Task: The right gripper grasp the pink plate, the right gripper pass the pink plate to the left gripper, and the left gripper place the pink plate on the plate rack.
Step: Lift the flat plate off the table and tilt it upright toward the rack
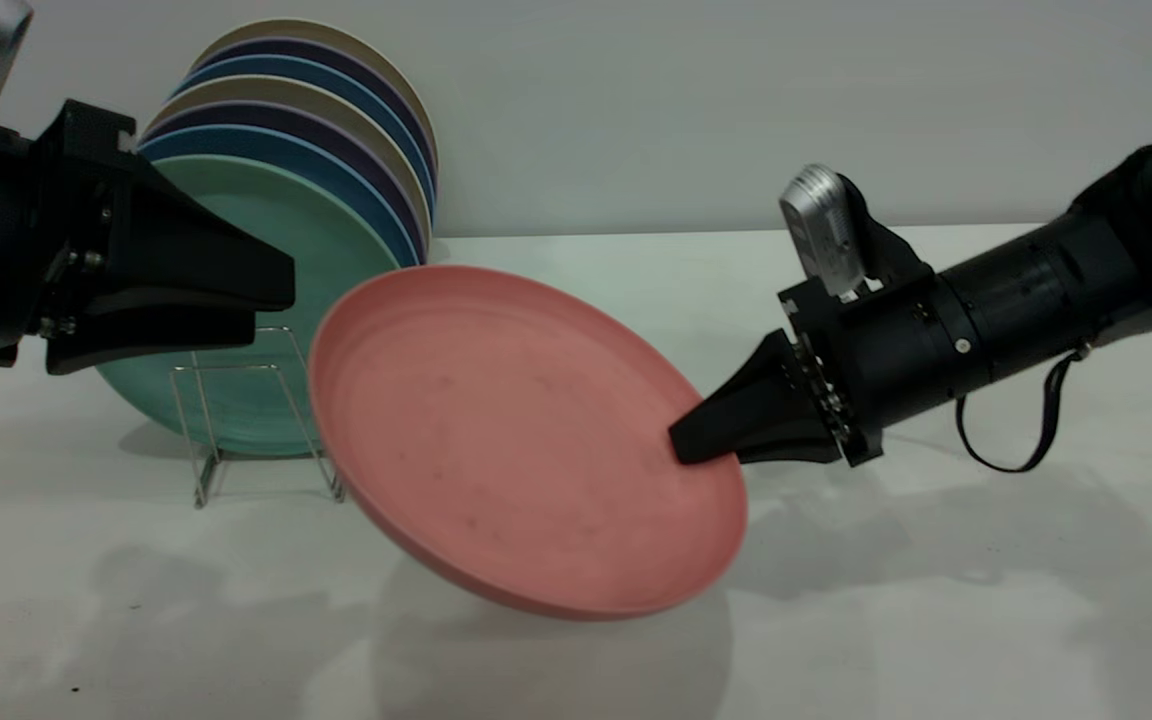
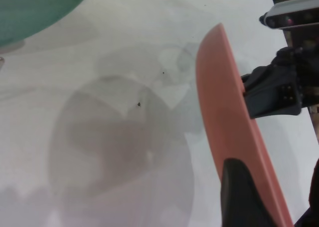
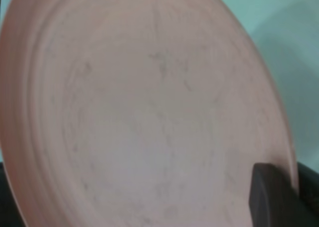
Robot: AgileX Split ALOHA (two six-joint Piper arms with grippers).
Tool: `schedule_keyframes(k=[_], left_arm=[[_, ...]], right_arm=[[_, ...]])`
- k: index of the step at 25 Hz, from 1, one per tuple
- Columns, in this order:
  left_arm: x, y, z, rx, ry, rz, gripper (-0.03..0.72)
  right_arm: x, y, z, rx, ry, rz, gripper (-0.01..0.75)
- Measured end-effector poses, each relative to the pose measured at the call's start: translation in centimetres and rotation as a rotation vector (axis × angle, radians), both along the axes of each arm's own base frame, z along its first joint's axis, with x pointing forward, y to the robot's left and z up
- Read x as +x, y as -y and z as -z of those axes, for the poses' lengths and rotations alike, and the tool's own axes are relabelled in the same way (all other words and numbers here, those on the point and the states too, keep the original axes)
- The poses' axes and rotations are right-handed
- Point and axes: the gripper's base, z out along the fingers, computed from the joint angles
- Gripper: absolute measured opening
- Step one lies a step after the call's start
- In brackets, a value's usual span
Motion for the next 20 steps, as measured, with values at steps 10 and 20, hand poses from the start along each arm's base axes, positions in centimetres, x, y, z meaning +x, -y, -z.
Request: schedule_keyframes(k=[10,20], left_arm=[[0.0,0.0,0.0,0.002,0.0,-0.005,0.373],[0.1,-0.5,0.3,0.042,-0.012,-0.035,0.116]], right_arm=[[-0.7,-3.2,-3.8,0.024,0.086,-0.076,0.019],[-1.5,-4.8,-4.0,0.049,0.089,-0.122,0.042]])
